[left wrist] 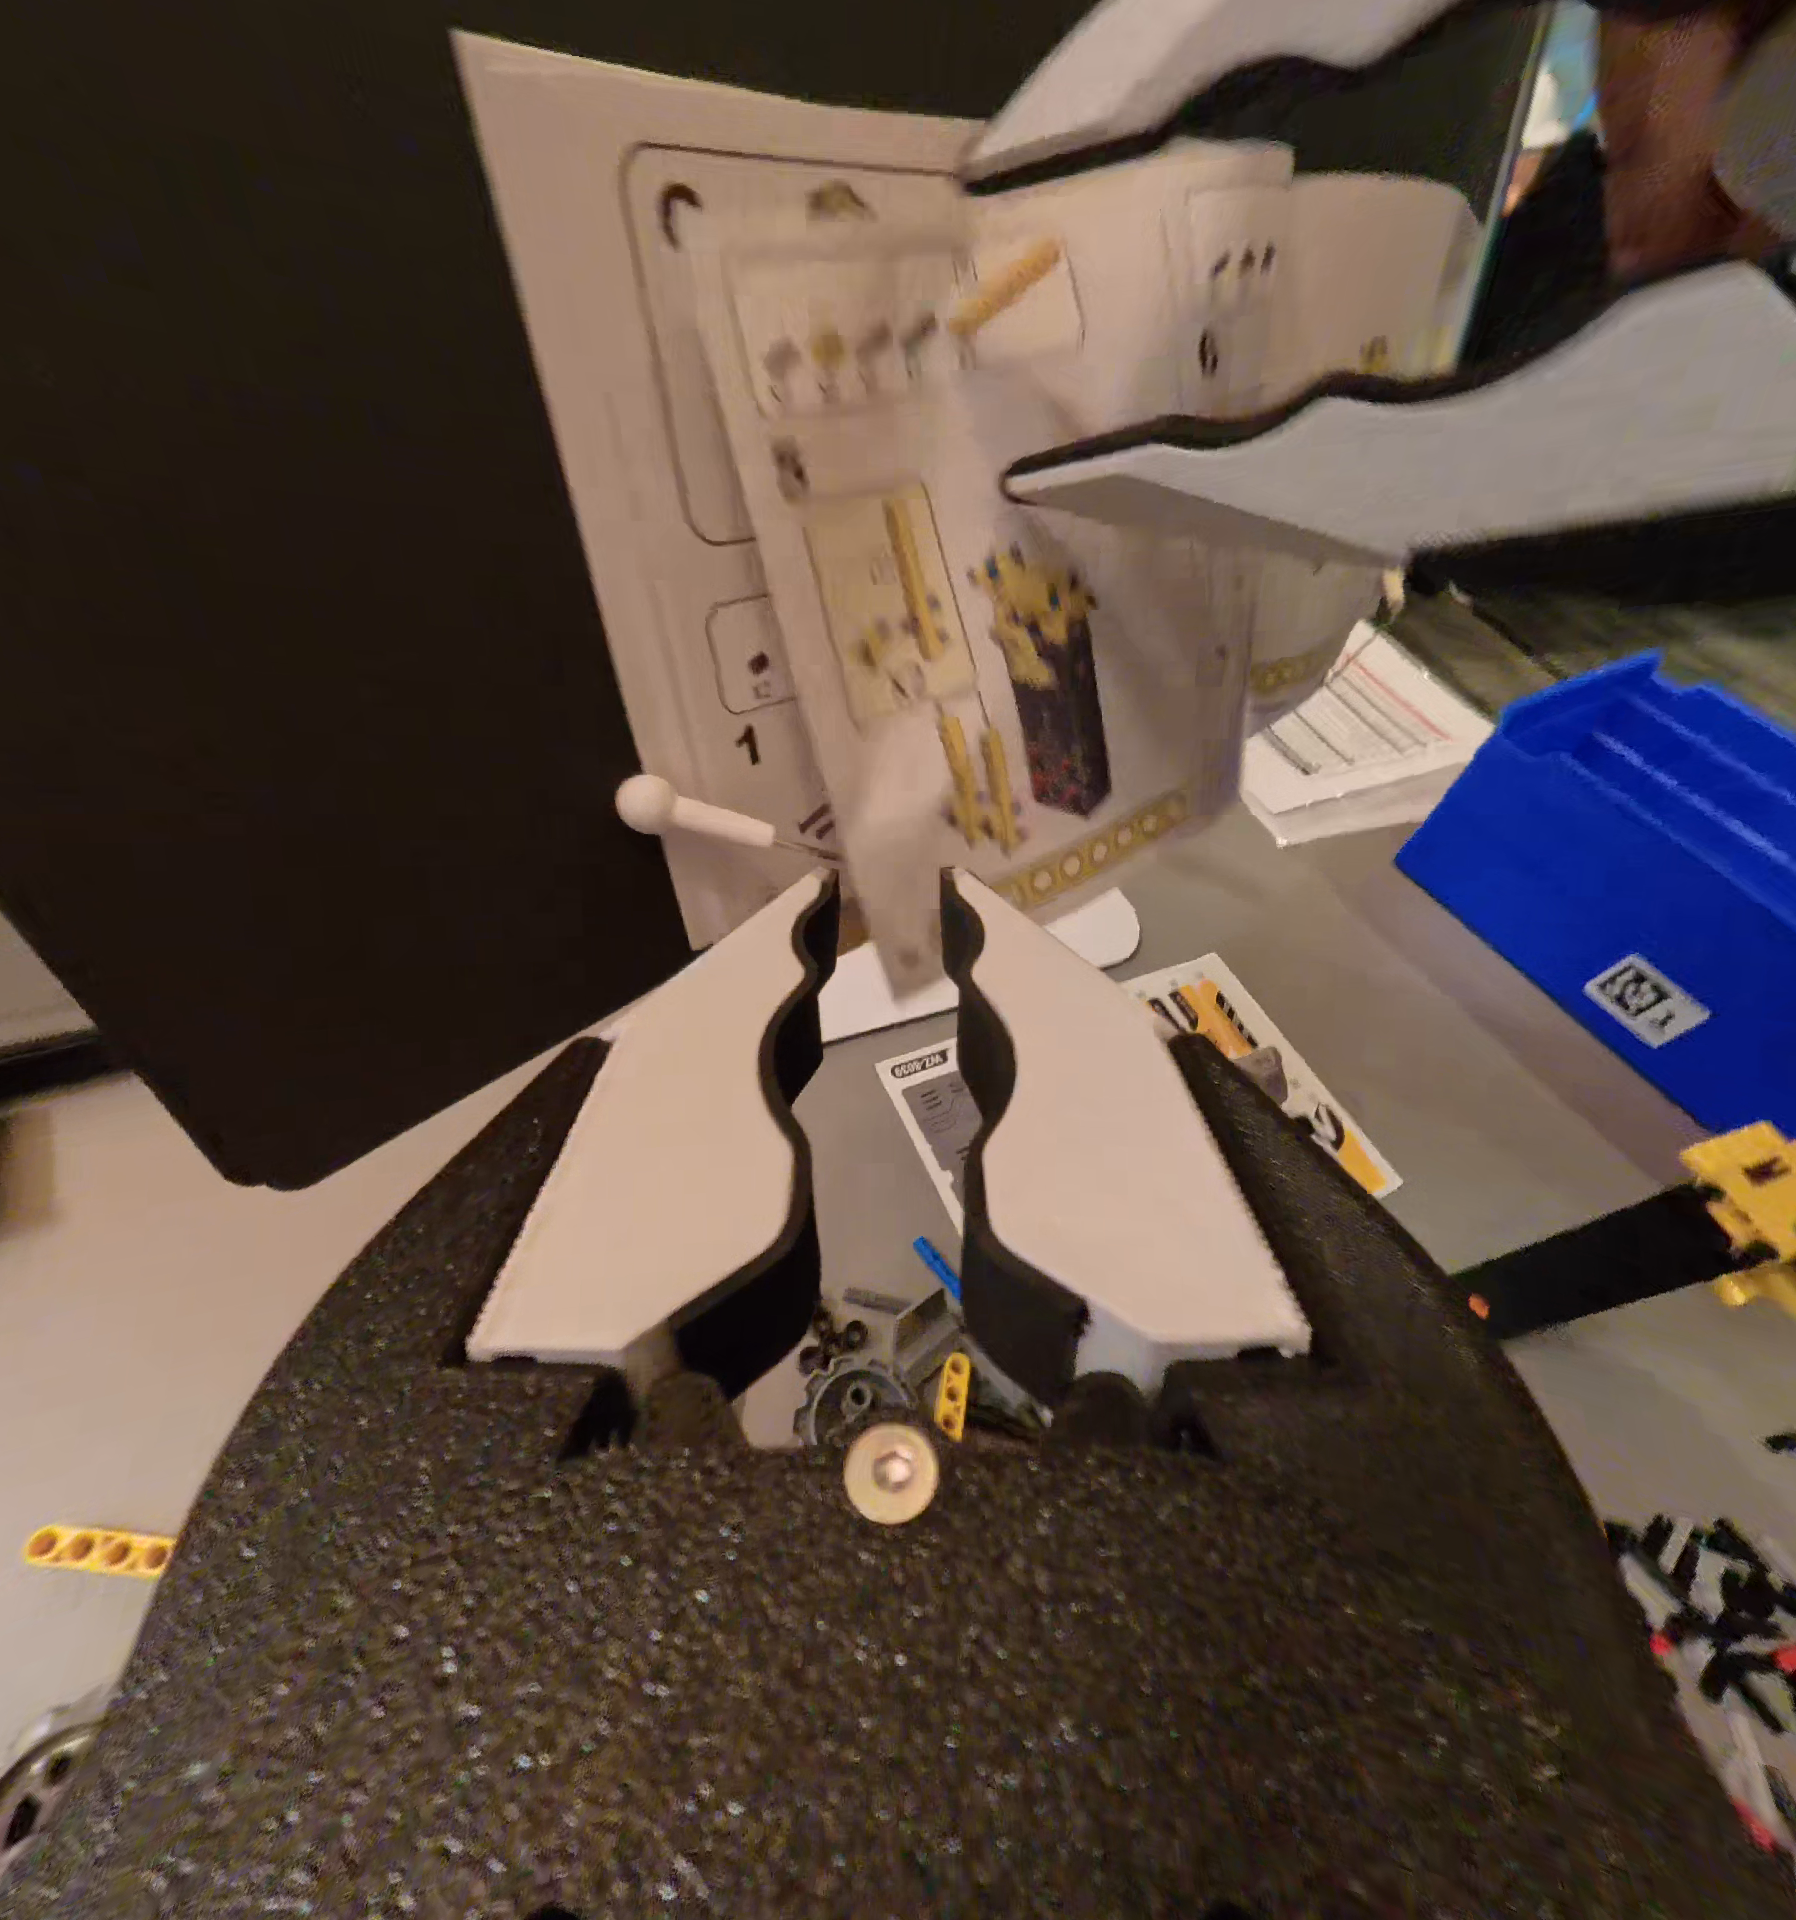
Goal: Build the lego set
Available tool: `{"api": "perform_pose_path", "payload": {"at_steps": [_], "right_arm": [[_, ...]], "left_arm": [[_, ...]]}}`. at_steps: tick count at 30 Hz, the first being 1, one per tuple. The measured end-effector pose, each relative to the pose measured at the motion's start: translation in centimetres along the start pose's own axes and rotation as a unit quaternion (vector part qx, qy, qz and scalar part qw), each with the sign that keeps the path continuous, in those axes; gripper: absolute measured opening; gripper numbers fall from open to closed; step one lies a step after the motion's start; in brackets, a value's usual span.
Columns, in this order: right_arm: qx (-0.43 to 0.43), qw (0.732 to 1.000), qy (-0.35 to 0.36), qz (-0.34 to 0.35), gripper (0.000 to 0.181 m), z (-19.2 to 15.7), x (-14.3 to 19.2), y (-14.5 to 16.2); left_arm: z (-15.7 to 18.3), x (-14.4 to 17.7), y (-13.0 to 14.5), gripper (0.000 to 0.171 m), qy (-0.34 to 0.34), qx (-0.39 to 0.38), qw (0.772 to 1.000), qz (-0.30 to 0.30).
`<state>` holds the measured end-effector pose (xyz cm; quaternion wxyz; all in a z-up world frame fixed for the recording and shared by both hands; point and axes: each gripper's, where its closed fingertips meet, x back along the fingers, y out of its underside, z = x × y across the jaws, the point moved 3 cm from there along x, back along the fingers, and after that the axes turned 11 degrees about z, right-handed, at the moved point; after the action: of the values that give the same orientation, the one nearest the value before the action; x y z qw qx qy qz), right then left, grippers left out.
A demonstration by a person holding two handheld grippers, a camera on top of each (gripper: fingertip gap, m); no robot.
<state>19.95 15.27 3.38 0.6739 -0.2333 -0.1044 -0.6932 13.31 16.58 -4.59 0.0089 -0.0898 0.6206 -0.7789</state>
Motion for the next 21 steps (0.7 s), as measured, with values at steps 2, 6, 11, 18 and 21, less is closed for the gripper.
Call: {"api": "perform_pose_path", "payload": {"at_steps": [2, 6, 11, 18, 21], "right_arm": [[0.042, 0.998, 0.05, 0.024, 0.031, -0.3, 0.8, -0.5], [0.091, 0.992, 0.05, 0.07, 0.021, -3.7, 1.9, -1.6], [0.111, 0.993, -0.031, 0.025, 0.017, -7.6, 0.9, 0.2], [0.104, 0.994, 0.005, 0.012, 0.0, -6.4, -1.2, 1.0], [0.095, 0.994, 0.047, 0.001, 0.0, -5.4, -1.1, 1.5]], "left_arm": [[-0.6, -0.2, -0.3, 0.019, -0.006, 0.032, 0.999, 0.014], [-1.5, -0.5, -0.2, 0.02, -0.019, 0.06, 0.998, 0.018], [-1.7, -0.7, -0.7, 0.019, -0.017, 0.079, 0.996, 0.045], [-2.0, -0.8, -0.7, 0.011, -0.002, 0.111, 0.992, 0.065], [-2.1, -0.7, -0.5, 0.009, 0.011, 0.123, 0.99, 0.072]]}}
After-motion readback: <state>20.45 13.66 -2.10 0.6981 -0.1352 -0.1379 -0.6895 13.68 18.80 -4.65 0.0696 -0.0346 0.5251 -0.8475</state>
